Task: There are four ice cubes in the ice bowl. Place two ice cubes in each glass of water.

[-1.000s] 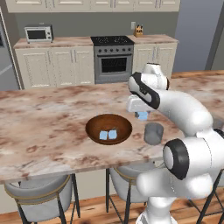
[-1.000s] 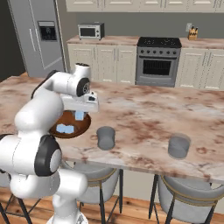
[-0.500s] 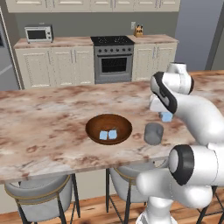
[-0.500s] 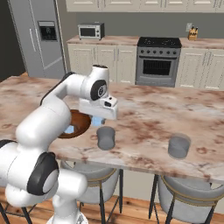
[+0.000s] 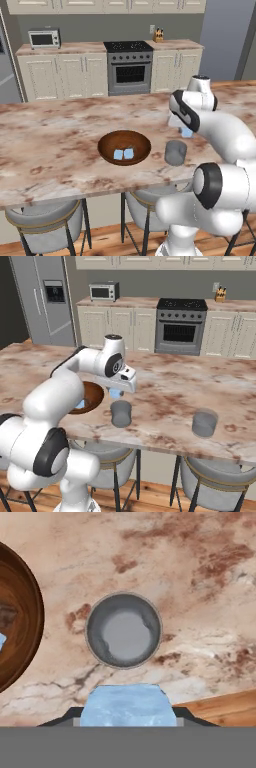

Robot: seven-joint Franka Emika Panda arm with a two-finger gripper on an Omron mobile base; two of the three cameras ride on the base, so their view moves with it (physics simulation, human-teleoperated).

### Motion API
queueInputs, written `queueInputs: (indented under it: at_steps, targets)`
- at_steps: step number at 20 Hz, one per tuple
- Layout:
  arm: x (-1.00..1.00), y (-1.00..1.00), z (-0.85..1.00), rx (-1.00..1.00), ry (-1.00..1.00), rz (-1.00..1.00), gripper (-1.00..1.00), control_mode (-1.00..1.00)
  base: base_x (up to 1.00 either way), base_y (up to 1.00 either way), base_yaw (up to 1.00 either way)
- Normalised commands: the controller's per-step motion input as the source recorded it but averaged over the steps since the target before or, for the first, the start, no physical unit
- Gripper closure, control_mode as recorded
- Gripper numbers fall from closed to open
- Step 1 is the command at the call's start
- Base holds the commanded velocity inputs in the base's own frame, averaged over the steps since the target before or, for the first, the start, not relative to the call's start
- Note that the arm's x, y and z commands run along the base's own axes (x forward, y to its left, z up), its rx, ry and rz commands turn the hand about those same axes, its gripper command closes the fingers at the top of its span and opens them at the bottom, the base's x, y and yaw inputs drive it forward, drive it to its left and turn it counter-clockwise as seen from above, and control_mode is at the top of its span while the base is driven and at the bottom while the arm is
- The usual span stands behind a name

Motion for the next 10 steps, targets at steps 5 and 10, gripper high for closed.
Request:
queueInputs:
  at_steps: [5,10]
  targets:
    - [0.72,0.0,-0.23,0.0,0.0,0.0,1.0,-1.0,0.0,0.0,0.0]
    - [0.1,0.0,-0.15,0.01,0.0,0.0,1.0,-1.0,0.0,0.0,0.0]
